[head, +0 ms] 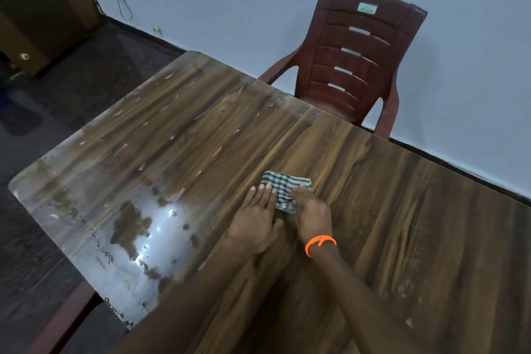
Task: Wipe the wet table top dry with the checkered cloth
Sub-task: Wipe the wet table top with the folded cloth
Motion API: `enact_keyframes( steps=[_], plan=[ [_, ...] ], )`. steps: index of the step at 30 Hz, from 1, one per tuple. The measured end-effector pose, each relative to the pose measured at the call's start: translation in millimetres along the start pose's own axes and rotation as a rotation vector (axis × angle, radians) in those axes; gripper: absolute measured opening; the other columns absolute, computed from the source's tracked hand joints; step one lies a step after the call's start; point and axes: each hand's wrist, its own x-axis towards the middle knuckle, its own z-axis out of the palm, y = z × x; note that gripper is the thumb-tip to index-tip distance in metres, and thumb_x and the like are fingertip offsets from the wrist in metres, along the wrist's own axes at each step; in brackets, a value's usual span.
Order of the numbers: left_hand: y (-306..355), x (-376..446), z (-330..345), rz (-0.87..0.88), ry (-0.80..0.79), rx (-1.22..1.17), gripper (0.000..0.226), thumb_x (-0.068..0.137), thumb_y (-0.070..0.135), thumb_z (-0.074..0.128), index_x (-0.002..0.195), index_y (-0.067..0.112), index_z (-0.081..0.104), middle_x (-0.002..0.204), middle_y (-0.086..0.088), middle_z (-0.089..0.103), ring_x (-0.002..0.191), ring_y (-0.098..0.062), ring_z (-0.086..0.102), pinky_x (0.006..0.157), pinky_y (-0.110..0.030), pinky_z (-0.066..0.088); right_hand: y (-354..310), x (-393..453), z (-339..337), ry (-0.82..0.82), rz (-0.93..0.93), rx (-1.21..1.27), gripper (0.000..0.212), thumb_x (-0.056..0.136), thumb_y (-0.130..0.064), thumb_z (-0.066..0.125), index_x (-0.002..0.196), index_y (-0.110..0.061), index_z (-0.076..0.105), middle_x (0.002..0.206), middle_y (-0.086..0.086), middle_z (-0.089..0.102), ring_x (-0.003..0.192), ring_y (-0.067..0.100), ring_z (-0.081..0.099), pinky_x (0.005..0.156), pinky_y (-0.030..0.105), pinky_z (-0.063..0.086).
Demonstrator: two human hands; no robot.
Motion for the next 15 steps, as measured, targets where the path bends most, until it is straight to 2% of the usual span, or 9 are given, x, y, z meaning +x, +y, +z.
enact_keyframes(
  steps=[3, 5, 9, 13, 15],
  plan=[
    [-14.1, -24.9, 1.5, -0.039, 0.028, -0.085, 0.077, 0.094, 0.049, 0.021, 0.156, 0.003, 0.030, 0.163, -0.015, 0.028, 0.154, -0.023, 0.017, 0.124, -0.032, -0.008, -14.8, -15.6, 15.2, -0.060, -0.021, 0.005, 0.036, 0.080, -0.006, 0.052, 0.108, -0.018, 0.070, 0.122, 0.003, 0.064, 0.124, 0.015, 0.052, 0.107, 0.024, 0.034],
    [-13.5, -48.0, 7.1, -0.034, 0.059, -0.089, 0.072, 0.096, 0.047, 0.033, 0.154, 0.004, 0.035, 0.161, -0.015, 0.033, 0.152, -0.023, 0.021, 0.125, -0.033, -0.005, -19.2, -35.8, 17.7, -0.075, -0.052, 0.016, 0.037, 0.081, -0.006, 0.052, 0.111, -0.018, 0.069, 0.125, 0.001, 0.063, 0.126, 0.013, 0.050, 0.107, 0.024, 0.034],
    [10.7, -87.0, 17.8, 0.015, 0.060, -0.081, 0.074, 0.091, 0.046, 0.043, 0.151, 0.004, 0.042, 0.157, -0.016, 0.039, 0.149, -0.027, 0.029, 0.121, -0.038, 0.004, -8.7, -80.3, 1.0, -0.085, -0.125, 0.006, 0.048, 0.073, 0.004, 0.058, 0.115, -0.016, 0.068, 0.124, -0.001, 0.064, 0.123, 0.013, 0.053, 0.106, 0.021, 0.033],
    [48.4, -84.2, 27.7, 0.099, 0.023, -0.132, 0.077, 0.087, 0.044, 0.044, 0.151, 0.002, 0.042, 0.157, -0.017, 0.039, 0.151, -0.029, 0.026, 0.122, -0.041, 0.005, 16.2, -101.8, -27.0, -0.007, 0.020, 0.036, 0.043, 0.074, 0.002, 0.054, 0.110, -0.016, 0.071, 0.122, -0.002, 0.064, 0.122, 0.009, 0.053, 0.107, 0.014, 0.030],
    [59.3, -67.3, 28.9, 0.096, 0.039, -0.117, 0.077, 0.088, 0.045, 0.040, 0.151, 0.001, 0.040, 0.158, -0.019, 0.038, 0.151, -0.030, 0.026, 0.122, -0.042, 0.004, 22.3, -97.2, -33.5, 0.064, 0.083, 0.049, 0.044, 0.073, 0.012, 0.058, 0.106, -0.014, 0.072, 0.121, 0.000, 0.065, 0.121, 0.010, 0.053, 0.107, 0.013, 0.029]
  ],
)
